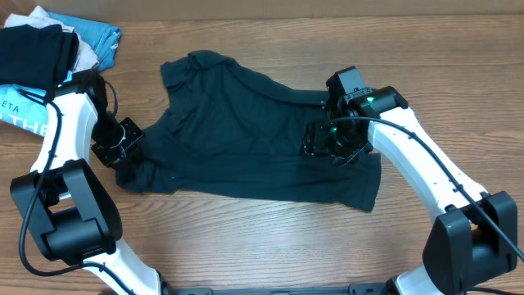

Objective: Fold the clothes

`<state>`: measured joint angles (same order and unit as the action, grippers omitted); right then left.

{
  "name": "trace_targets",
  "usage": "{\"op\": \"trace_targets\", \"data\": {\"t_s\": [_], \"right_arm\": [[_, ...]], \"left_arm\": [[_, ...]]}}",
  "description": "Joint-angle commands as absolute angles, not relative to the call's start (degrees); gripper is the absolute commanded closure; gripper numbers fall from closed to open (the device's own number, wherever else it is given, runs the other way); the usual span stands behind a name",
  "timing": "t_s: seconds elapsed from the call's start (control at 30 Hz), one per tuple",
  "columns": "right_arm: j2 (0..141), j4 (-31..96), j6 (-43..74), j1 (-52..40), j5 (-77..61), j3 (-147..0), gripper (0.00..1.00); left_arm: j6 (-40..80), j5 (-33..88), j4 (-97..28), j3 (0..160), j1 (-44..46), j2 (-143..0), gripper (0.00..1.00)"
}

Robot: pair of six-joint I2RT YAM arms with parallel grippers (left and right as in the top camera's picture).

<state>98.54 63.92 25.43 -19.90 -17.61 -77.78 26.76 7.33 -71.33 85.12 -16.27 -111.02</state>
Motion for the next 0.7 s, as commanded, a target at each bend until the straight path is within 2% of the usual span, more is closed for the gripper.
{"op": "trace_targets", "data": {"t_s": [0.0, 0.23, 0.37, 0.47, 0.5, 0.67], "right_arm": [[98.4, 63.7, 25.1, -19.9, -17.2, -77.7, 0.32], [98.4, 63.8, 25.1, -19.9, -17.2, -77.7, 0.32], [98.4, 63.7, 25.1, -19.9, -17.2, -77.7, 0.32], [98.4, 63.7, 25.1, -19.9, -17.2, -77.7, 0.32], [98.4, 63.7, 25.1, -19.9, -17.2, -77.7, 0.32], [98.4, 63.7, 25.1, -19.9, -17.2, -77.7, 0.32]], "left_arm": [[24.6, 10.6, -69.3, 86.5, -15.7, -110.5, 0.96], [24.2, 10.6, -56.8, 86.5, -12.7, -110.5, 0.96], [24.2, 10.5, -53.1, 86.5, -10.1, -110.5, 0.96], [24.1, 10.6, -52.4, 86.5, -9.3, -110.5, 0.92], [23.7, 10.6, -52.4, 86.5, -9.0, -110.5, 0.85], [20.6, 10.6, -53.9, 86.5, -9.0, -110.5, 0.10]]}}
